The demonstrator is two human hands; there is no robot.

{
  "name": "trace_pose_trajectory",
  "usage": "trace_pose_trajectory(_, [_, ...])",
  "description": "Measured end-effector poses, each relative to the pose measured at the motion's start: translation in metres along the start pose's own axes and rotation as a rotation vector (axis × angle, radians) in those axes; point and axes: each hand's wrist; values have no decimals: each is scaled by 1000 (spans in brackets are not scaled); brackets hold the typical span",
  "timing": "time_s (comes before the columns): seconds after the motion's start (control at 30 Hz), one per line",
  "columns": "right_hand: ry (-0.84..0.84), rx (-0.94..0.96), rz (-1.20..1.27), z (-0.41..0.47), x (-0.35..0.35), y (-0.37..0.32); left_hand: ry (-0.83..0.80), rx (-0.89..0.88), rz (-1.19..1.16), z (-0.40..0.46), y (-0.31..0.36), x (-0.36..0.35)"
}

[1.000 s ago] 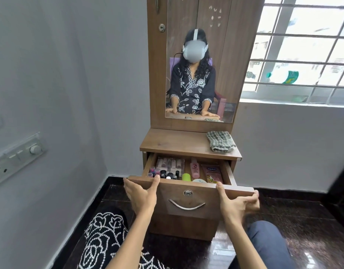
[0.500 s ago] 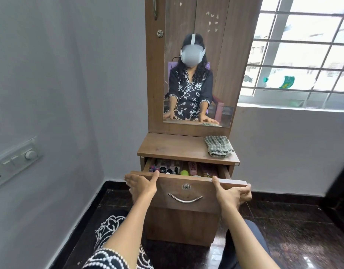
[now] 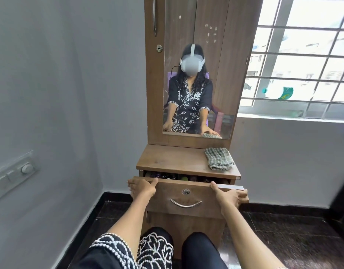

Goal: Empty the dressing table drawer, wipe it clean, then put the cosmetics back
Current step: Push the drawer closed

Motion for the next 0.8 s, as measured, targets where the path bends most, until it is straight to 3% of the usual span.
trace_pose_trajectory(0.57, [-17, 76, -88, 32, 2, 0, -197, -61, 227, 18, 1, 8])
trace_pose_trajectory(0.8, [-147, 100, -120, 40, 9, 5, -280, -91, 343, 21, -4, 3])
Point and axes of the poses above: each hand's wrist, its own z-axis towards the middle knuckle, its own x-axis out of the back of the hand, y = z × x, and after that the axes turned 8 degrees about -y, right-handed
